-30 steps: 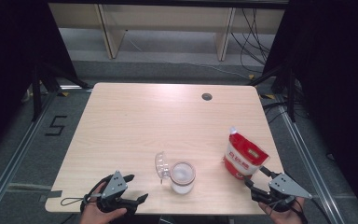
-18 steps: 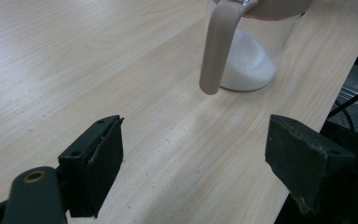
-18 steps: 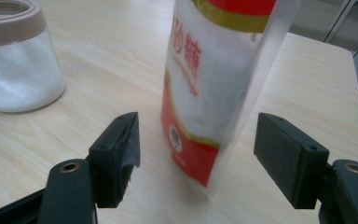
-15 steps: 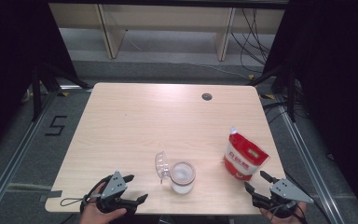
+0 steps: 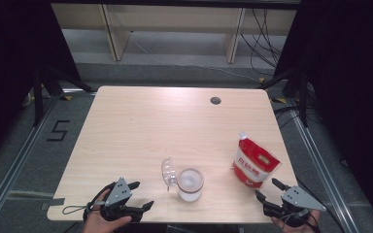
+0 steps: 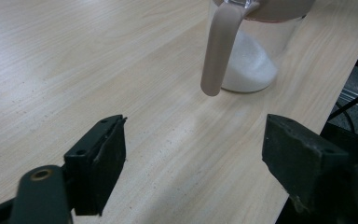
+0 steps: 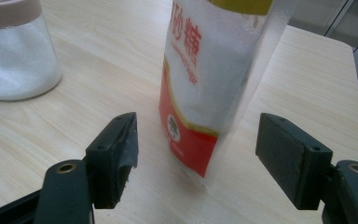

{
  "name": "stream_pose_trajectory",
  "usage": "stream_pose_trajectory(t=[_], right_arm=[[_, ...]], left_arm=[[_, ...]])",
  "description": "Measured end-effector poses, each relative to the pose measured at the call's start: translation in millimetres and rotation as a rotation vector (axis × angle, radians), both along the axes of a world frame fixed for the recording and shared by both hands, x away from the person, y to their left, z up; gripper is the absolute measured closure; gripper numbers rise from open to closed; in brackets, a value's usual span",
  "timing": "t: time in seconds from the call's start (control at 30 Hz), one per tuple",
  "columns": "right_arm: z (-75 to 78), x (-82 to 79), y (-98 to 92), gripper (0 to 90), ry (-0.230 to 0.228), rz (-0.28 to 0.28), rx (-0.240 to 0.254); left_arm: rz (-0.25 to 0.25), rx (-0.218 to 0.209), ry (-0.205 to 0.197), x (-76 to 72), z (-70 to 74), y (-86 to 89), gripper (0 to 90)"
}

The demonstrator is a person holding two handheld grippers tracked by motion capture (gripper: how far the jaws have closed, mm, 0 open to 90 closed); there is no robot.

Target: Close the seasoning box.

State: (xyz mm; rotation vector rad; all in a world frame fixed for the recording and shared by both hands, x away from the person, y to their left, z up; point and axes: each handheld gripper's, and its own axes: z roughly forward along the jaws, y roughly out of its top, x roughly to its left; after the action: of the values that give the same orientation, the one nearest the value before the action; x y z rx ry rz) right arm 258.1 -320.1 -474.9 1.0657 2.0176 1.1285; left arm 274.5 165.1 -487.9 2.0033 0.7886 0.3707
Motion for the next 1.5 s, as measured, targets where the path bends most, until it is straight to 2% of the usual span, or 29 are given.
stream_pose_trajectory(t=[0.07, 0.13, 0.17, 0.23, 0.3, 0.33, 0.4, 0.43, 0.47, 0.53, 0.57, 0.6, 0.63, 0.67, 0.73, 0.8, 0.83, 0.9, 1.07, 1.1, 1.13, 1.17, 1.2, 1.23, 1.27, 1.3, 1.37, 1.47, 1.5], right_arm=[[-0.4, 2.2, 0.2, 30.8, -0.032, 0.004, -0.014], [-0.8, -1.7, 4.4, 30.8, 0.028, -0.021, 0.019], [-1.1, 1.2, 2.5, 30.8, 0.010, 0.004, 0.002], [-0.5, -1.0, 3.1, 30.9, 0.020, -0.015, 0.008], [-0.2, 2.3, -0.7, 32.0, -0.025, 0.003, -0.023], [-0.2, -1.6, 2.0, 32.0, 0.026, -0.024, 0.006], [-0.6, 1.1, 0.0, 32.0, -0.014, -0.009, -0.018], [-0.4, -1.3, 1.9, 32.0, 0.023, -0.020, 0.002], [-0.4, -1.3, 1.9, 32.0, 0.023, -0.020, 0.002], [-0.8, -0.2, 1.7, 32.1, 0.011, -0.015, -0.003], [-0.1, -1.5, 2.4, 32.0, 0.020, -0.024, -0.006], [-0.7, 0.4, 1.6, 32.0, -0.019, -0.014, -0.028], [-0.1, 1.3, 1.1, 32.0, -0.019, 0.003, -0.038], [0.1, 1.7, 1.0, 32.1, -0.032, 0.005, -0.050], [-0.5, 0.2, 2.9, 32.0, -0.013, -0.004, -0.028], [-0.6, 0.2, 2.9, 32.0, -0.012, -0.005, -0.027], [-0.5, 0.2, 2.4, 32.1, -0.012, -0.001, -0.034], [-0.6, -0.1, 2.9, 32.1, -0.008, -0.005, -0.028], [-0.5, 1.0, 2.8, 32.1, -0.011, 0.006, -0.033], [-0.6, 0.8, 2.9, 32.8, 0.001, 0.011, -0.033], [-1.0, 2.1, 2.1, 33.1, -0.023, 0.017, -0.047], [-1.0, 1.8, 2.3, 33.1, -0.016, 0.016, -0.046], [-0.8, 1.9, 2.1, 33.1, -0.019, 0.016, -0.046], [-0.4, 0.5, 2.6, 33.1, 0.003, 0.011, -0.035], [-0.5, 0.5, 2.6, 33.0, 0.001, 0.005, -0.032], [-0.5, 1.6, 1.7, 33.0, -0.018, 0.010, -0.046], [-1.1, 1.6, 2.2, 33.0, -0.009, 0.015, -0.051], [-0.9, 1.5, 2.3, 32.9, -0.016, 0.011, -0.045], [-1.0, 1.6, 2.2, 32.9, -0.016, 0.014, -0.046]], left_arm=[[-0.011, -0.010, 0.000, -0.4, 0.6, 0.4, 26.4], [-0.009, -0.018, 0.007, -1.2, 1.2, 0.7, 33.3], [-0.002, -0.034, 0.011, -1.9, 1.5, 0.1, 38.5], [-0.024, -0.009, -0.012, -0.3, 4.1, 1.6, 47.2], [-0.011, -0.014, -0.032, 0.2, 5.6, 0.1, 54.7], [-0.006, -0.002, -0.036, 0.1, 7.4, 0.0, 58.2], [-0.002, -0.006, -0.030, -0.4, 8.7, -1.7, 66.7], [-0.006, -0.018, -0.032, -0.7, 9.1, -3.4, 69.7], [-0.006, -0.018, -0.032, -0.7, 9.1, -3.4, 72.1], [-0.020, 0.004, -0.040, -0.2, 12.3, -5.6, 76.5], [-0.018, -0.014, -0.044, -0.2, 12.9, -7.8, 78.1], [-0.015, 0.001, -0.040, -0.3, 15.3, -8.0, 80.3], [-0.026, -0.001, -0.052, 1.0, 16.7, -9.1, 81.9], [-0.033, -0.006, -0.045, 1.0, 18.3, -10.5, 83.4], [-0.041, -0.013, -0.047, 1.2, 20.9, -14.4, 85.6], [-0.060, 0.020, -0.064, 2.9, 24.1, -17.1, 87.2], [-0.049, 0.002, -0.045, 2.2, 24.3, -19.9, 87.9], [-0.060, 0.002, -0.055, 4.2, 25.7, -22.4, 89.0], [-0.060, 0.017, -0.064, 6.8, 29.1, -24.7, 89.4], [-0.060, 0.004, -0.058, 6.8, 29.5, -26.0, 89.4], [-0.066, 0.004, -0.063, 7.3, 30.4, -26.6, 89.4], [-0.071, 0.012, -0.077, 7.9, 31.7, -27.0, 89.4], [-0.065, 0.001, -0.062, 7.2, 32.6, -28.8, 89.4], [-0.079, 0.008, -0.075, 8.5, 33.7, -29.6, 89.3], [-0.079, -0.003, -0.058, 8.4, 34.1, -31.7, 89.3], [-0.086, -0.006, -0.069, 8.9, 35.0, -33.7, 89.3], [-0.088, -0.014, -0.061, 8.9, 36.3, -37.0, 89.3], [-0.100, 0.010, -0.079, 9.8, 39.2, -41.0, 89.3], [-0.096, -0.003, -0.073, 9.5, 39.2, -42.6, 89.3]])
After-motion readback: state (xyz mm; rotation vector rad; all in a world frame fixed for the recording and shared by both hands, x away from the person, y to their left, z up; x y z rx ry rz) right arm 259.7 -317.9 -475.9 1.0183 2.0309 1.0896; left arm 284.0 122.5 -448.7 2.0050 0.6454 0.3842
